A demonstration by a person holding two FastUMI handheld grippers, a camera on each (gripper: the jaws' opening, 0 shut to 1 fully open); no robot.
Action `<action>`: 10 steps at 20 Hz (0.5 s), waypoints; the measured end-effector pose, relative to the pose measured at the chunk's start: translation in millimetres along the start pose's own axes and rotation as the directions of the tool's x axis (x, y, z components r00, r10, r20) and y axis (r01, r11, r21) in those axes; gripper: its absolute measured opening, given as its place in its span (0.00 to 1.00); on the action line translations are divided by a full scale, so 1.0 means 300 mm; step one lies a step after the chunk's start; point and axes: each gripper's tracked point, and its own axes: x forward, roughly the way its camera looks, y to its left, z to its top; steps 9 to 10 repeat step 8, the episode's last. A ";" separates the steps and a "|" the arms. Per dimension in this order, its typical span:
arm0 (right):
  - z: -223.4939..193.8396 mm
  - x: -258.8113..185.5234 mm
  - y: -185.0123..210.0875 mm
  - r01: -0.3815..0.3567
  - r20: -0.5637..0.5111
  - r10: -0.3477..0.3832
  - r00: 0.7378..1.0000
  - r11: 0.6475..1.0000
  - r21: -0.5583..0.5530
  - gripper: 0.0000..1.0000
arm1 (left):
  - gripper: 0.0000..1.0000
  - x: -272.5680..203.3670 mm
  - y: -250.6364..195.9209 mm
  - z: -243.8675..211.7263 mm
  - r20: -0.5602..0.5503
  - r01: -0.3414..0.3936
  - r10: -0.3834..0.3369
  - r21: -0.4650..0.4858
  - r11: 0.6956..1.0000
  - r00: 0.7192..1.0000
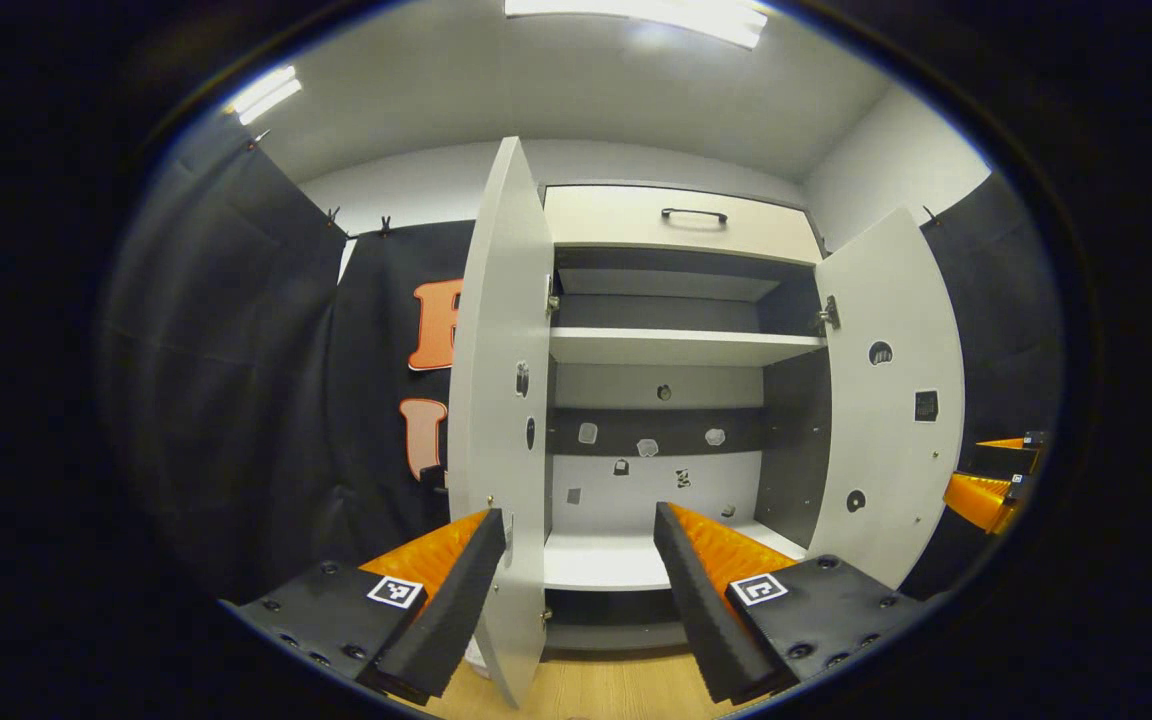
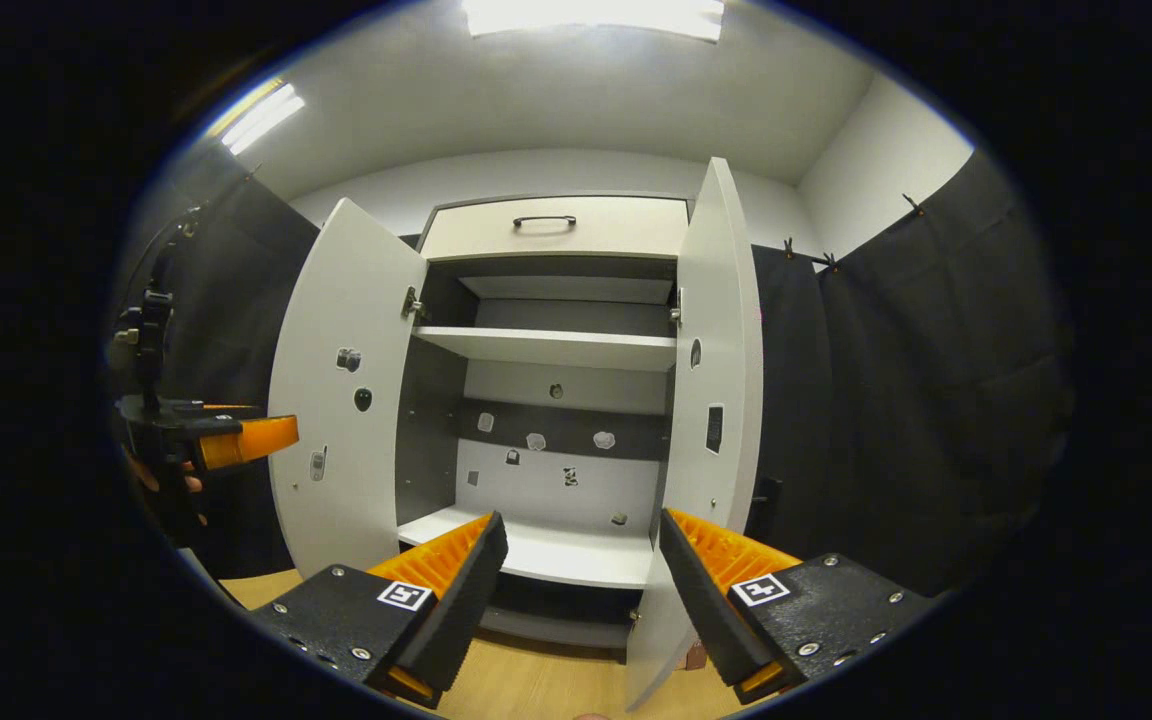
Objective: Open the right door of the double-door shoe cabinet with the right hand, and open the left door with the left hand.
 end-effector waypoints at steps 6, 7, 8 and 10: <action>0.039 0.012 0.096 -0.004 0.013 0.004 1.000 0.999 -0.034 0.93 | 0.96 -0.009 0.032 0.011 0.009 0.004 -0.004 -0.046 0.999 1.000; 0.051 0.019 0.104 -0.011 0.017 0.012 1.000 0.999 -0.035 0.93 | 0.95 -0.013 0.038 0.015 0.008 -0.007 0.007 -0.055 0.998 1.000; 0.062 0.018 0.107 -0.018 0.024 0.019 1.000 0.999 -0.039 0.93 | 0.96 -0.018 0.047 0.018 0.006 -0.020 0.020 -0.056 0.998 1.000; 0.062 0.018 0.107 -0.018 0.024 0.019 1.000 0.999 -0.039 0.93 | 0.96 -0.018 0.047 0.018 0.006 -0.020 0.020 -0.056 0.998 1.000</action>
